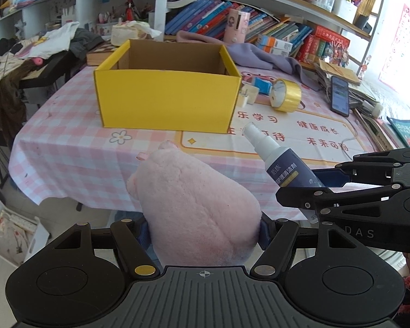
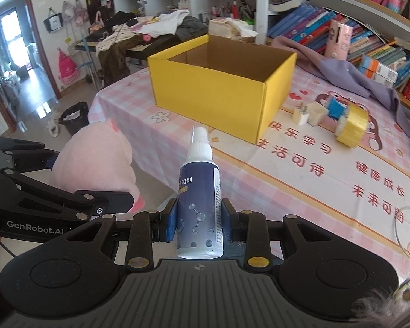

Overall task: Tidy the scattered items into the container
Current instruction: 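Lift the pig and the bottle and carry both tools toward the yellow box, then lower the pig with the left tool while the right tool lowers the bottle into the box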

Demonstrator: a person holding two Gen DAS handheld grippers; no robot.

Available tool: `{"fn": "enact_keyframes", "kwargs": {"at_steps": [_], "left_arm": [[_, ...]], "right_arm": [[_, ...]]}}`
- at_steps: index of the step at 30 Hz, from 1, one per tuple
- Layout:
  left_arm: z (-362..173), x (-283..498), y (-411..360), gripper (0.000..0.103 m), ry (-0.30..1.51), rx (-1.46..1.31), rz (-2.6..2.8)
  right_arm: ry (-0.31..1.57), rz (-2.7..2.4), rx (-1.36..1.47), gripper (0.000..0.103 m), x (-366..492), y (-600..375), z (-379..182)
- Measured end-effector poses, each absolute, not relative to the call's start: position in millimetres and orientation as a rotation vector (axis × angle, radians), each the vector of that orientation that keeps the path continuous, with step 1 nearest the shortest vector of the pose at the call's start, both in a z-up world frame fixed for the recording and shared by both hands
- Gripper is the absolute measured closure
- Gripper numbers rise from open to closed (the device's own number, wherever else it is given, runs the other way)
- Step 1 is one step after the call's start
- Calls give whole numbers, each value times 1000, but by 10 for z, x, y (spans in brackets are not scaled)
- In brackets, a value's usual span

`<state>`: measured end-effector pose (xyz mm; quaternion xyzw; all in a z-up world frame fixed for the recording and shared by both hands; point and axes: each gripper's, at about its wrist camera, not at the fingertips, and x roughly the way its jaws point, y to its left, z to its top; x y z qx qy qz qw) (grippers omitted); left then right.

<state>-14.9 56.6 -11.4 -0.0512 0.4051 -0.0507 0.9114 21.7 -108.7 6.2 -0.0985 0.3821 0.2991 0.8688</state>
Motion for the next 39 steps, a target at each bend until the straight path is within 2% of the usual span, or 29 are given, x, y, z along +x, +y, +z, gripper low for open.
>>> {"fn": "enact_keyframes", "kwargs": {"at_steps": [25, 39], "left_arm": [[58, 138, 774, 33, 757, -61, -107], [426, 834, 932, 33, 657, 7, -87]], "right_arm": [[717, 628, -228, 73, 509, -851, 225], [604, 633, -219, 73, 1264, -689, 518]]}}
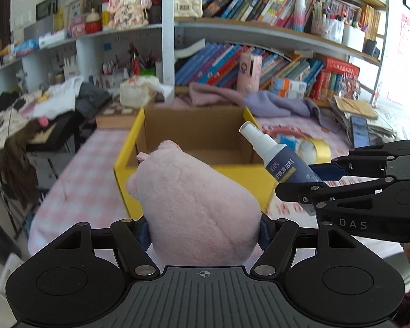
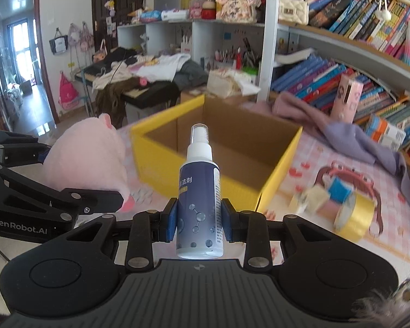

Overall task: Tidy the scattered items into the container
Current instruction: 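Lower the pig with the left tool while the right tool lowers the bottle into the box, then open the left tool to drop the pig while the right tool releases the bottle in the box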

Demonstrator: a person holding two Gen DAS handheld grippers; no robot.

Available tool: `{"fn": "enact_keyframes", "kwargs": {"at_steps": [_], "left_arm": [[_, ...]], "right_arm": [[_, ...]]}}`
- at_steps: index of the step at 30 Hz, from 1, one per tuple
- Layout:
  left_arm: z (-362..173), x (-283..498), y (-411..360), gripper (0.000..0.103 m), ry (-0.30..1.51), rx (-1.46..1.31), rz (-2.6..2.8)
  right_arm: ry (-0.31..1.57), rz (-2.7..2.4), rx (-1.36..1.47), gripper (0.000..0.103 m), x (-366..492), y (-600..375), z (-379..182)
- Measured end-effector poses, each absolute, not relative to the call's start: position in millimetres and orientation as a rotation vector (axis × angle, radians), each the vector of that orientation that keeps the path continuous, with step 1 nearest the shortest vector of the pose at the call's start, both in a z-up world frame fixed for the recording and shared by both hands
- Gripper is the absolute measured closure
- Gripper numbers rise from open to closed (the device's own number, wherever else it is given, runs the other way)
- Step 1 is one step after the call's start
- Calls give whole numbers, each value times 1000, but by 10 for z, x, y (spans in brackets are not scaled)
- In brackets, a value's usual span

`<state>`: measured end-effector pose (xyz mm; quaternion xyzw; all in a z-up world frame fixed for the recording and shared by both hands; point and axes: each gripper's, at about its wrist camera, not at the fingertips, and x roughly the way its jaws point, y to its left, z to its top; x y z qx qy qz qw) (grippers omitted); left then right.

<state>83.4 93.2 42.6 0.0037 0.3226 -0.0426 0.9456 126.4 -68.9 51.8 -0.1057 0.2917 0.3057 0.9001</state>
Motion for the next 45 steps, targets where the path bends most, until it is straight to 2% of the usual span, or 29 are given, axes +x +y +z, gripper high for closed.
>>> {"fn": "enact_keyframes", "kwargs": {"at_steps": [10, 21, 35, 45], "left_arm": [[524, 1659, 944, 33, 622, 101, -77], [167, 2494, 942, 33, 759, 223, -94], [-166, 2992, 942, 32, 858, 353, -166], [-338, 3247, 958, 30, 931, 417, -247]], "right_arm": [[575, 620, -245, 73, 2085, -514, 531], [617, 629, -408, 73, 2793, -233, 148], [704, 711, -647, 73, 3257, 51, -163], [748, 695, -719, 72, 3411, 179, -300]]}}
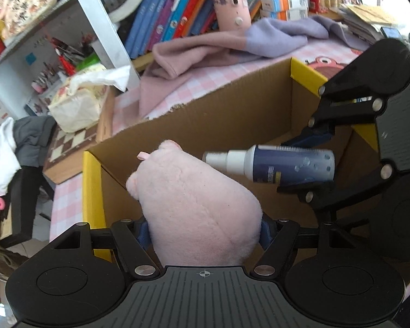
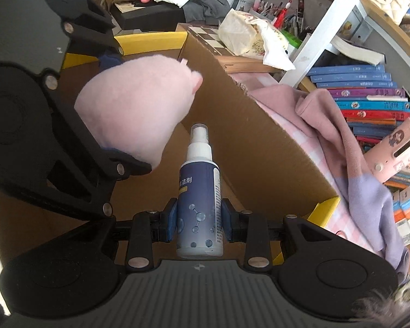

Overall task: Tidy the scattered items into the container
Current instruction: 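Open the left tool to drop the pig while the right tool releases the bottle in the box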

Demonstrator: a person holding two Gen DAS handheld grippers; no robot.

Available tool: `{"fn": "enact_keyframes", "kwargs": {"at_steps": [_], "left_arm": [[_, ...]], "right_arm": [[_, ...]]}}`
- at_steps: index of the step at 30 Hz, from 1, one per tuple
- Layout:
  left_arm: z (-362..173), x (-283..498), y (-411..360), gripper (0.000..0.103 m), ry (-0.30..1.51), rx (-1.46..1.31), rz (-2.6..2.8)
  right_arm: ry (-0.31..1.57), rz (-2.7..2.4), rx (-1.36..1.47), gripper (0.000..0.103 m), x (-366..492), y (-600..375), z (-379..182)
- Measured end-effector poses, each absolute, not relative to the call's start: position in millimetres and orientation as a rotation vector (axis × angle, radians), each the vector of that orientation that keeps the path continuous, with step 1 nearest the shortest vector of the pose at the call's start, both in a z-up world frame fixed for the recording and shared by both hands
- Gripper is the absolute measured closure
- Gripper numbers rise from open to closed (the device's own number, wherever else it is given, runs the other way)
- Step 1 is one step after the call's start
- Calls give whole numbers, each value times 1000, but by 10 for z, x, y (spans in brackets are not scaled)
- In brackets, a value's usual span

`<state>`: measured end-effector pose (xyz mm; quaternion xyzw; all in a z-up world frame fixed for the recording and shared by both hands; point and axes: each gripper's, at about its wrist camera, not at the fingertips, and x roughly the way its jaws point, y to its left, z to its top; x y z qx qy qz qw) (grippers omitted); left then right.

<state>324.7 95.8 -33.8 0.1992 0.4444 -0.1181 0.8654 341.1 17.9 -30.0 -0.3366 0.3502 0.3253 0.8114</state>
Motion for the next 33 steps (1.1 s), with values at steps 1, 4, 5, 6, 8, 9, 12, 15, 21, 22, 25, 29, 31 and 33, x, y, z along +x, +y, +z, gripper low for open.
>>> {"fn": "enact_keyframes", "kwargs": {"at_steps": [1, 4, 5, 6, 8, 9, 12, 15, 21, 22, 25, 29, 31, 33], "left_arm": [[-351, 3275, 958, 30, 948, 423, -255], [-379, 3317, 938, 27, 970, 446, -276], [-390, 3325, 933, 27, 979, 452, -278], [-399, 3328, 933, 26, 986, 456, -279], [-410, 3332, 945, 25, 997, 452, -279], [-414, 3334, 956, 24, 1002, 447, -278], [-404, 3340, 998, 18, 1004, 438, -261], [-400, 3348, 1043, 10, 994, 454, -238], [-354, 3311, 1084, 9, 961, 467, -202], [-338, 3295, 1084, 9, 951, 469, -193], [-252, 3211, 1086, 9, 908, 466, -167], [-92, 3080, 1094, 9, 842, 428, -141], [-8, 2995, 1095, 9, 810, 404, -125], [87, 2898, 1086, 9, 780, 384, -107]], "right_arm": [[751, 689, -723, 72, 3427, 180, -307], [772, 687, -715, 72, 3467, 172, -322], [775, 689, -719, 72, 3468, 179, -326], [774, 690, -729, 72, 3462, 187, -331], [775, 692, -738, 72, 3457, 195, -337], [778, 694, -735, 72, 3460, 194, -337], [784, 691, -721, 67, 3457, 192, -323], [771, 690, -709, 56, 3428, 193, -306], [766, 690, -647, 52, 3404, 201, -274], [762, 691, -639, 51, 3392, 201, -267], [718, 681, -607, 39, 3343, 155, -214], [662, 678, -539, 37, 3254, 27, -83], [630, 673, -509, 37, 3186, -36, -1], [598, 666, -488, 37, 3112, -92, 85]]}}
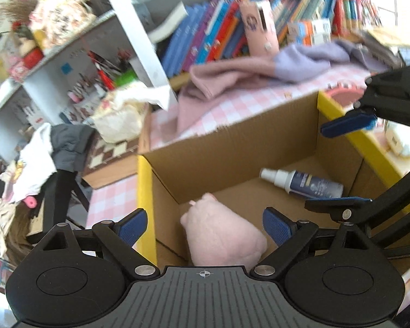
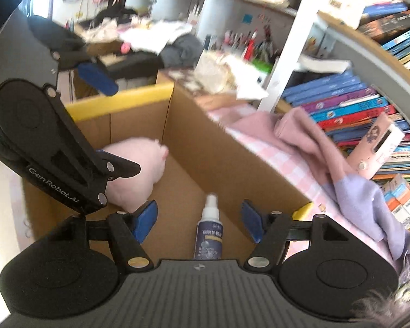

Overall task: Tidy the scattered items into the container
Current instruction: 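Open the left tool to drop the pig while the right tool releases the bottle in the box, then raise both tools out of the box and back toward the yellow tape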

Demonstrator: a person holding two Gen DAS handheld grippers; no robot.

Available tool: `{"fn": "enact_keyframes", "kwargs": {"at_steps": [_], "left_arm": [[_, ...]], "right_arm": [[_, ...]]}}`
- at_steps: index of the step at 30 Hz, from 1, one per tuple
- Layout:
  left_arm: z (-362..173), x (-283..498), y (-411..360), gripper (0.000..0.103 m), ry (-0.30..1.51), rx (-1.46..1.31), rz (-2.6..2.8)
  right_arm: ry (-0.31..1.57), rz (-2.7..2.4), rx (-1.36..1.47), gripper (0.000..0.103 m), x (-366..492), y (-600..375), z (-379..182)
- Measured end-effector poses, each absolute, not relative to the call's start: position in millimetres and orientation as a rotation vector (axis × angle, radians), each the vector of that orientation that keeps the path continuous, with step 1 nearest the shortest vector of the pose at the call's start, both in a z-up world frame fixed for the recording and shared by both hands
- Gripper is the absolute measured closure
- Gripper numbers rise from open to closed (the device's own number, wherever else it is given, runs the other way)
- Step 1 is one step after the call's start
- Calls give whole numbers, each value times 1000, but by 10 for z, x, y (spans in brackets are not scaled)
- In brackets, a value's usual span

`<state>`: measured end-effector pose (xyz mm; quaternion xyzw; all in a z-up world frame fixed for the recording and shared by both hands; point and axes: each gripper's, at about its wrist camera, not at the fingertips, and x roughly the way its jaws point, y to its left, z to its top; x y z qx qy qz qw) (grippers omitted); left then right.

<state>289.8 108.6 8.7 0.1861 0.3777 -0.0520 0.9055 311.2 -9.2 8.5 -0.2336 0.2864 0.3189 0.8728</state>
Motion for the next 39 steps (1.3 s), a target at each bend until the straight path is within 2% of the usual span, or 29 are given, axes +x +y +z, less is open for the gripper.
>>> {"fn": "enact_keyframes", "kwargs": {"at_steps": [7, 16, 27, 32, 39], "left_arm": [[487, 2437, 1018, 9, 659, 335, -99], [735, 1867, 865, 9, 572, 291, -117], [617, 1180, 815, 9, 587, 205, -60], [514, 921, 831, 9, 609, 162, -18], [433, 652, 818, 8, 623, 128, 7]], "right_arm": [[471, 617, -417, 37, 2801, -385, 415], [447, 544, -347, 37, 2393, -719, 615], [391, 500, -321, 37, 1591, -858, 593], [348, 536, -435, 37, 1338, -918, 507], [390, 500, -423, 33, 1202, -1205, 506]]}}
